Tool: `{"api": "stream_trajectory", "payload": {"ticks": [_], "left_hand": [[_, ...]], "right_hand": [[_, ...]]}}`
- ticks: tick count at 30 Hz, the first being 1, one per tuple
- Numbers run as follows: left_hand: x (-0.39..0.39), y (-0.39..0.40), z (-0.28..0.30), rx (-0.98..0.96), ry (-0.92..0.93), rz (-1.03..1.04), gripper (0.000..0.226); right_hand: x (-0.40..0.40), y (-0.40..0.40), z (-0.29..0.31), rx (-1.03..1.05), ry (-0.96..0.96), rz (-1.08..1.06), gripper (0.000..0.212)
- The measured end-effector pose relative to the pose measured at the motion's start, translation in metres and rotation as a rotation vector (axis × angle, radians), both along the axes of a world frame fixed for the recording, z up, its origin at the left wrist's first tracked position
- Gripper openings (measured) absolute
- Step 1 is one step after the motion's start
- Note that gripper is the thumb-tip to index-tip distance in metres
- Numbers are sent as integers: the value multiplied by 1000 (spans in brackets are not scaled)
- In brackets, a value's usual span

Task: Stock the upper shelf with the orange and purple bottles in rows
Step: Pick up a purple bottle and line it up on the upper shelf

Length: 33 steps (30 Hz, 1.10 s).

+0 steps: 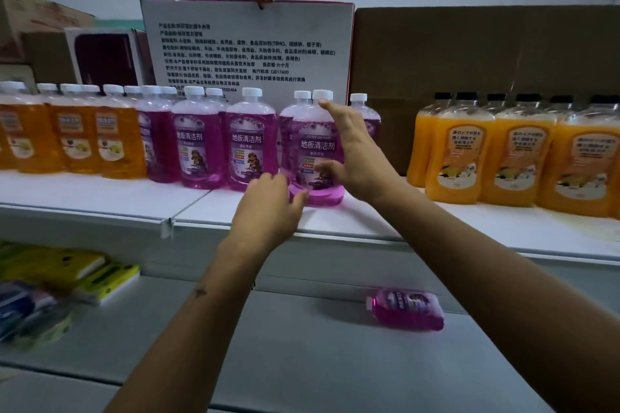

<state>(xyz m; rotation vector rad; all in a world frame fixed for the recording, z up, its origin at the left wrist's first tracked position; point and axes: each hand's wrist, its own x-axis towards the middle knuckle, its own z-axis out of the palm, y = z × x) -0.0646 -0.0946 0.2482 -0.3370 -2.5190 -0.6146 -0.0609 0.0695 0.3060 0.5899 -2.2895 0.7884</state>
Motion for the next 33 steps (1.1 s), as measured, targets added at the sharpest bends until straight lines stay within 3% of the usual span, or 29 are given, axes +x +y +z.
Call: {"api": "stream_trajectory", "payload": {"ticks": [17,22,26,30,33], "left_hand": [[1,6,-1,67,76,59,31],[12,3,0,169,137,-32,26],[36,0,-10,371,343,-209,36],[83,10,-50,597,458,-341,38],[110,25,-86,699,408,-439,38]], "right_hand": [[-40,-25,-11,34,19,-132,102],[-17,-24,-6,69,-171,-112,103],[26,-12,-13,100,-290,-9,75],[95,16,-43,59,-119,-6,52],[143,34,-75,-92,-39,-38,41]]}}
